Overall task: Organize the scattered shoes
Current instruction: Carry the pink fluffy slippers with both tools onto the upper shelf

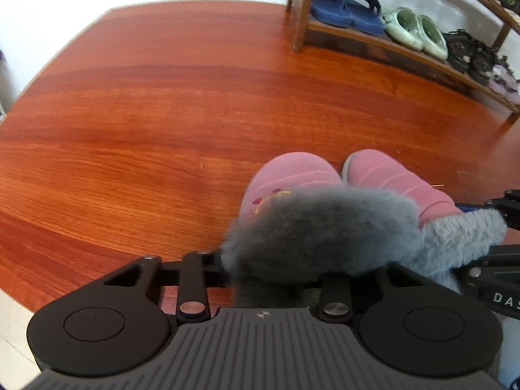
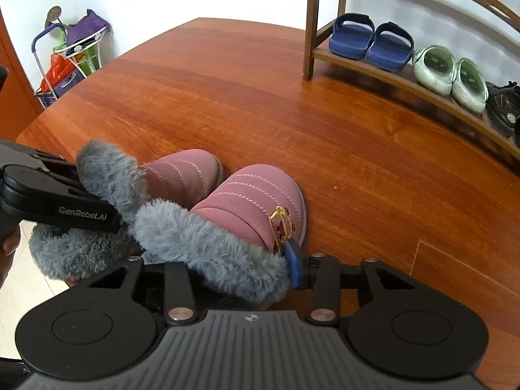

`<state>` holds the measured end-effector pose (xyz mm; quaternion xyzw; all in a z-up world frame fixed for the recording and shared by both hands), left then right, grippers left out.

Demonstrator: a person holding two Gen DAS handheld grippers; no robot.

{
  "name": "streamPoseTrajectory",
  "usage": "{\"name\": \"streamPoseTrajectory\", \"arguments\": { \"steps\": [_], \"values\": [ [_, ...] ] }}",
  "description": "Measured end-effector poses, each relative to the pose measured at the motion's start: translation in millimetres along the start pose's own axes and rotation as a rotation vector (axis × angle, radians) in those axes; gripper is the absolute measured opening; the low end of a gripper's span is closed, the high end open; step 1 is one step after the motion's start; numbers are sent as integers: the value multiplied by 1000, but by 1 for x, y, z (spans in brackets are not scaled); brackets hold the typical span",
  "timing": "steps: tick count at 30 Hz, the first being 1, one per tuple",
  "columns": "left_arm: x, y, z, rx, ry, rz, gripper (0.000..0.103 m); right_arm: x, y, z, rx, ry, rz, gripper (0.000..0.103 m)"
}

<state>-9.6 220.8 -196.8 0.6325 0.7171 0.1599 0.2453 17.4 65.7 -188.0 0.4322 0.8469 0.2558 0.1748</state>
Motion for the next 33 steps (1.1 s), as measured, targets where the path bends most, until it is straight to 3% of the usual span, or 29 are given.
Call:
{"name": "streamPoseTrajectory", "arguments": {
  "steps": [6, 16, 28, 33],
  "values": [
    [-13, 10, -4, -2, -37, 20, 30, -16, 6, -8, -25, -35, 38, 24],
    [-49, 50, -28, -36, -95, 74, 30, -80, 17, -49, -48, -101, 144, 24],
    [-142, 121, -46, -103, -209, 131, 30, -192, 48, -118, -112, -174, 238, 24],
    [-188, 171, -56, -174, -238, 127, 30, -246, 75, -146, -166, -189, 224, 24]
  ]
}}
Point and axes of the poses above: each gripper's, at about its wrist camera, not at the fingertips, and z roughly the way its jaws point, x to its left, y to its top, the point moved 2 cm from there along z, roughly the way its jaws point, and after that the axes turned 7 degrees about -y, right-handed, at the moved point
